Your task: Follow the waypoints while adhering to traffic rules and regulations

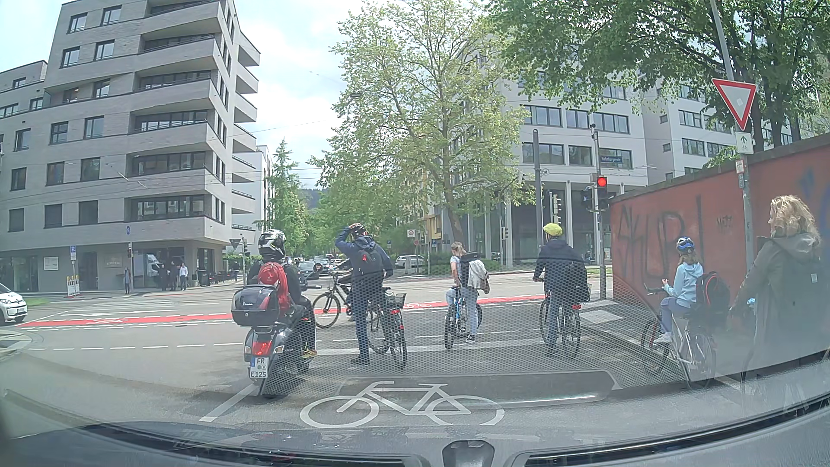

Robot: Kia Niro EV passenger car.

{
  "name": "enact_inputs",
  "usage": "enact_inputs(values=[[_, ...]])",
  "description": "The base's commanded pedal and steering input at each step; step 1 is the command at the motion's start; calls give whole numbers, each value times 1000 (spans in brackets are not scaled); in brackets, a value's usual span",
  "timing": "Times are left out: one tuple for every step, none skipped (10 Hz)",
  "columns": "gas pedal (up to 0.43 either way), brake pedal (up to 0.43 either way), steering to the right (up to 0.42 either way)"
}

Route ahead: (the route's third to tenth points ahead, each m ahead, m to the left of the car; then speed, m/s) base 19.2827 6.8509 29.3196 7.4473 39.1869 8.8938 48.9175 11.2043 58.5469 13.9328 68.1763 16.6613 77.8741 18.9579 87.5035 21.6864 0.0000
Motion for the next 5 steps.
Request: enact_inputs(values=[[0,268,-15],[0,268,-15],[0,268,-15],[0,268,-15],[0,268,-15]])
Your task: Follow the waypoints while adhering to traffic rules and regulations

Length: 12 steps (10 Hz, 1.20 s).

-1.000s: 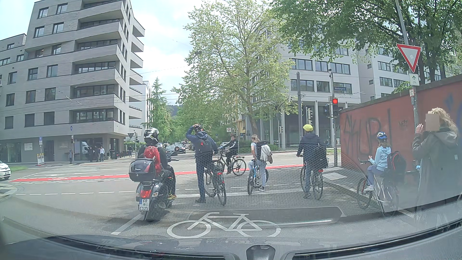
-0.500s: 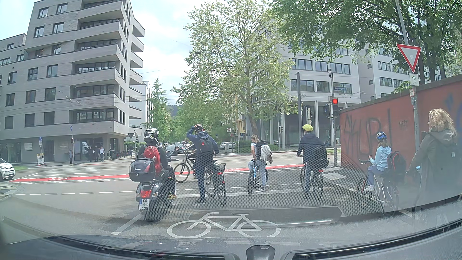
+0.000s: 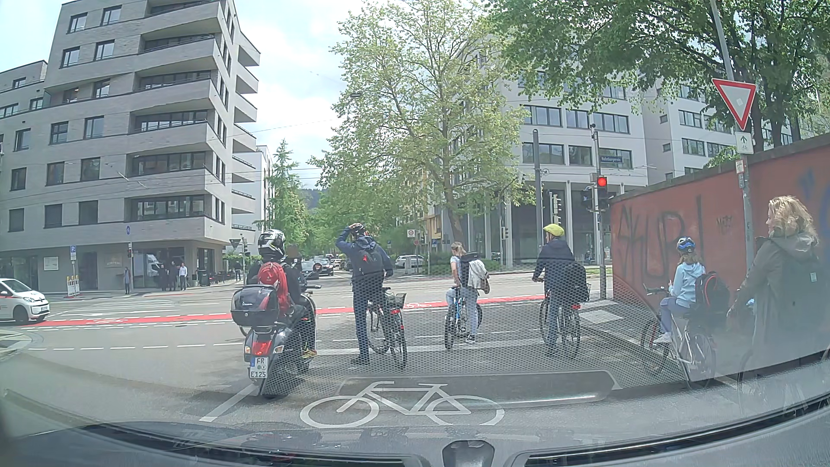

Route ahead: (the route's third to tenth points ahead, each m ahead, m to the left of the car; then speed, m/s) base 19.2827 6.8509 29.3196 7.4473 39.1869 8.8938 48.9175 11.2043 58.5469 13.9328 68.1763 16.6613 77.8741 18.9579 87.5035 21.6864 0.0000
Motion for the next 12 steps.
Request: enact_inputs(values=[[0,268,-15],[0,268,-15],[0,268,-15],[0,268,-15],[0,268,-15],[0,268,-15],[0,262,-15],[0,268,-15],[0,262,-15],[0,268,-15],[0,268,-15],[0,268,-15]])
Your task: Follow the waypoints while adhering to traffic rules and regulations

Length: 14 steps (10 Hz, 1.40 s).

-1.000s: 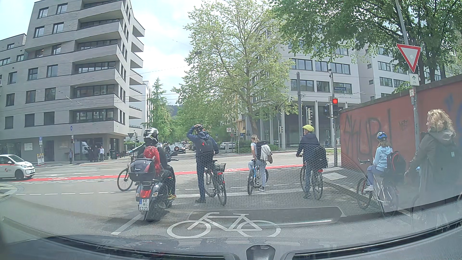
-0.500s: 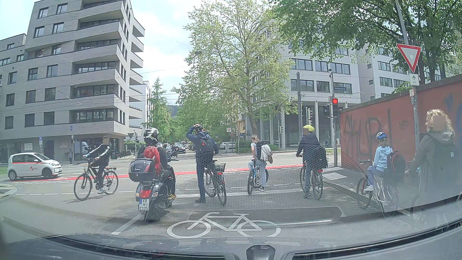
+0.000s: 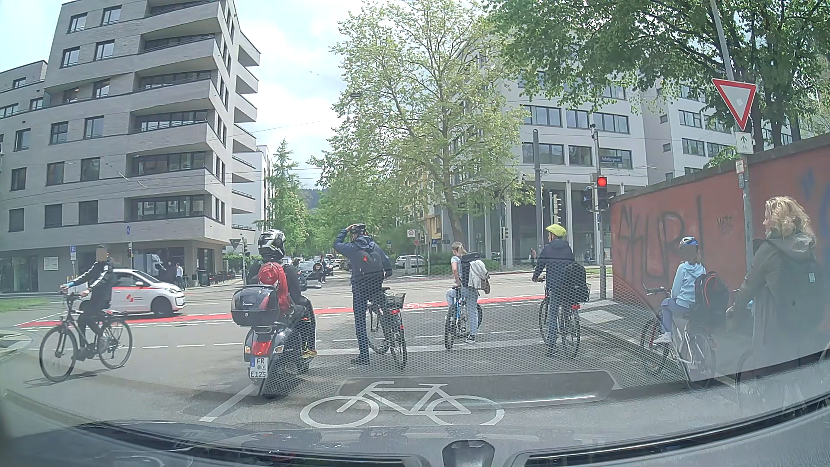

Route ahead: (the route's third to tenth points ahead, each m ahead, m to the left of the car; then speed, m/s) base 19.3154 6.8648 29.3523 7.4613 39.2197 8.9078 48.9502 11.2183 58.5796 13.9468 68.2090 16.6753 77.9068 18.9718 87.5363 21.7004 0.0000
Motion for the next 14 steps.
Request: enact_inputs(values=[[0,268,-15],[0,268,-15],[0,268,-15],[0,268,-15],[0,268,-15],[0,268,-15],[0,268,-15],[0,262,-15],[0,268,-15],[0,268,-15],[0,268,-15],[0,268,-15],[0,268,-15],[0,268,-15]])
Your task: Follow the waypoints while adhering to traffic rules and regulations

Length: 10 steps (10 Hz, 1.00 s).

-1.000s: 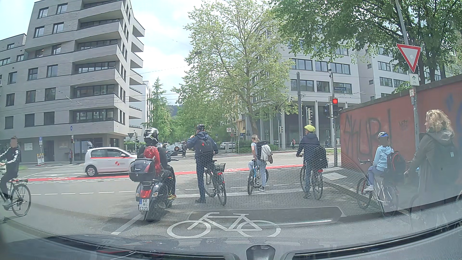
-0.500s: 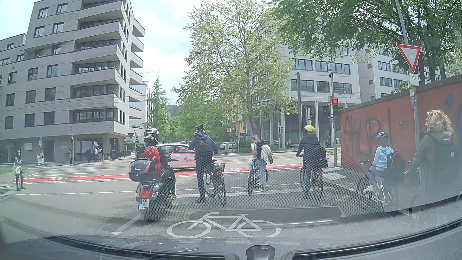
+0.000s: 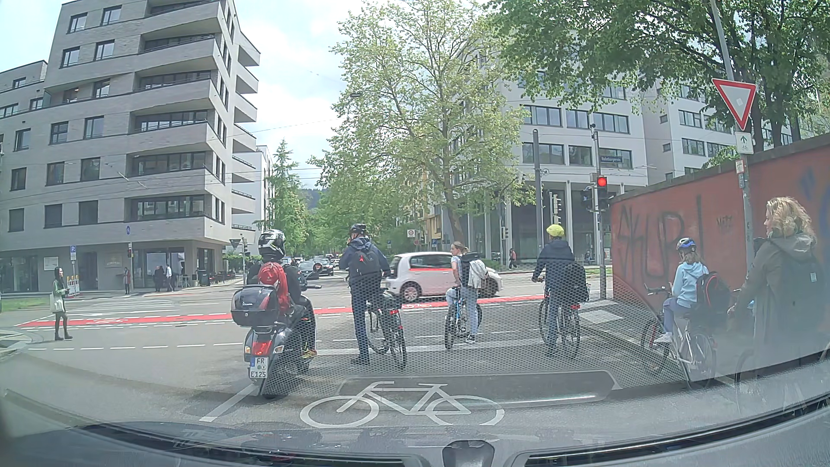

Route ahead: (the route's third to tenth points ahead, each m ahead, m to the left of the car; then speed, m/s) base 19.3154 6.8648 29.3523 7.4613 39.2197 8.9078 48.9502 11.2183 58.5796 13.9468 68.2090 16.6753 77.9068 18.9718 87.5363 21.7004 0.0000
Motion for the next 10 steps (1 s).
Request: enact_inputs(values=[[0,268,-15],[0,268,-15],[0,268,-15],[0,268,-15],[0,268,-15],[0,262,-15],[0,268,-15],[0,268,-15],[0,268,-15],[0,268,-15]])
